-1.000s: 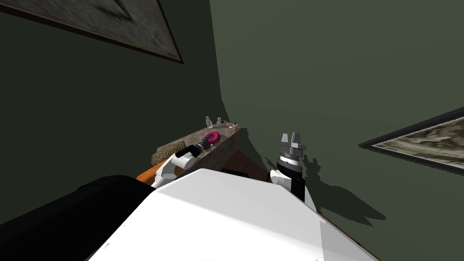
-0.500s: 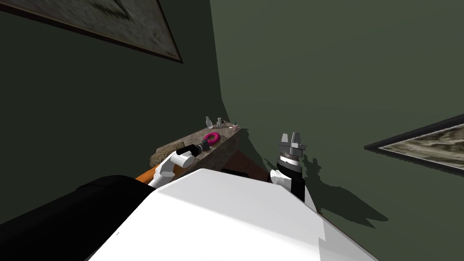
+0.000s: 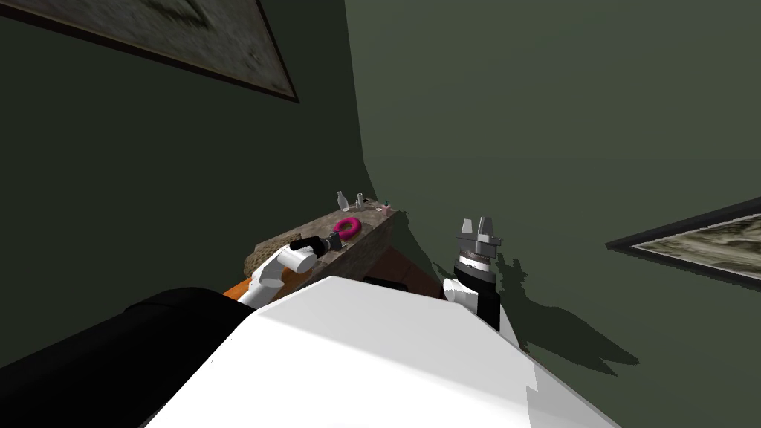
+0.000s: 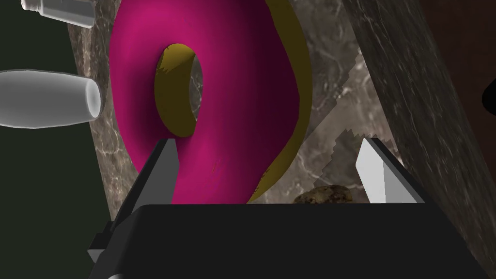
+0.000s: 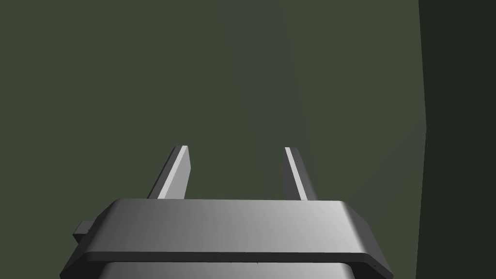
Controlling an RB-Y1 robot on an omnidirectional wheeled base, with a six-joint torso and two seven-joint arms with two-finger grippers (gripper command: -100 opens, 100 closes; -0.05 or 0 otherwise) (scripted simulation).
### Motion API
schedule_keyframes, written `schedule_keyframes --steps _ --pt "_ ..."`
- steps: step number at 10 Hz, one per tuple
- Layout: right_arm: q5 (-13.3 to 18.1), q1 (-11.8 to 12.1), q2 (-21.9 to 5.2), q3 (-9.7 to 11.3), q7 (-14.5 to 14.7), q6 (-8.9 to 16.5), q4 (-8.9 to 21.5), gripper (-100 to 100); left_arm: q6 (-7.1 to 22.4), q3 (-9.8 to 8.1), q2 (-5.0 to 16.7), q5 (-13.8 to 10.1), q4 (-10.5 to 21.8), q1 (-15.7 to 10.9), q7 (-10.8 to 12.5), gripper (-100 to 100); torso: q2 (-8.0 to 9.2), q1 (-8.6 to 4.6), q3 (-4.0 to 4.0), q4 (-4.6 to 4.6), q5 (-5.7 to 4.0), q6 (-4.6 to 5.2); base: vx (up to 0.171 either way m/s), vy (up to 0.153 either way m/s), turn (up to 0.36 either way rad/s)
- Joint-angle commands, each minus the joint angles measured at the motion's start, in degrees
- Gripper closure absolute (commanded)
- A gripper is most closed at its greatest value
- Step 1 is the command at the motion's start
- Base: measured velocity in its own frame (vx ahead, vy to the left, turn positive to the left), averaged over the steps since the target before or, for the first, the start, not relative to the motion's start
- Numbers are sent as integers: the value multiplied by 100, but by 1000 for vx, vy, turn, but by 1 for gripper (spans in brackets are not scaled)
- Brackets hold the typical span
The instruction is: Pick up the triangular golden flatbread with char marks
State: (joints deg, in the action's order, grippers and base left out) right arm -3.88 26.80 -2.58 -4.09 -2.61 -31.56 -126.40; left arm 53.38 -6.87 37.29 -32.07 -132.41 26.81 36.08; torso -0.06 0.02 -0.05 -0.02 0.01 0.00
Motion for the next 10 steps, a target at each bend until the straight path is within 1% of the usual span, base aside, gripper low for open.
schedule_keyframes --steps 1,2,3,4,5,6,7,8,9,10 --pt "0 0 0 0 0 0 0 0 286 3 105 -93 70 -43 116 -100 0 0 0 0 0 0 28 7 9" --pt "0 0 0 0 0 0 0 0 370 3 105 -93 70 -43 116 -100 -2 0 -1 0 0 0 25 5 3" --pt "0 0 0 0 0 0 0 0 572 -20 212 -194 102 -66 219 -100 -2 0 -1 0 0 0 26 9 7" --pt "0 0 0 0 0 0 0 0 644 -20 212 -194 102 -66 219 -100 -2 1 -1 0 0 0 22 7 2" --pt "0 0 0 0 0 0 0 0 836 -40 313 -288 131 -87 316 -100 -1 0 0 0 0 0 24 5 6" --pt "0 0 0 0 0 0 0 0 902 -40 313 -288 131 -87 316 -100 -1 -1 0 0 0 0 18 4 4" --pt "0 0 0 0 0 0 0 0 1126 -60 408 -376 157 -106 405 -100 1 -1 0 0 0 0 21 8 6" --pt "0 0 0 0 0 0 0 0 1277 -77 496 -456 181 -122 487 -100 0 0 0 0 0 0 36 11 9" --pt "0 0 0 0 0 0 0 0 1359 -77 496 -456 181 -122 487 -100 -4 2 -2 -1 0 0 26 10 3" --pt "0 0 0 0 0 0 0 0 1556 -91 577 -528 202 -135 561 -100 -2 1 -1 -1 1 0 23 10 3"
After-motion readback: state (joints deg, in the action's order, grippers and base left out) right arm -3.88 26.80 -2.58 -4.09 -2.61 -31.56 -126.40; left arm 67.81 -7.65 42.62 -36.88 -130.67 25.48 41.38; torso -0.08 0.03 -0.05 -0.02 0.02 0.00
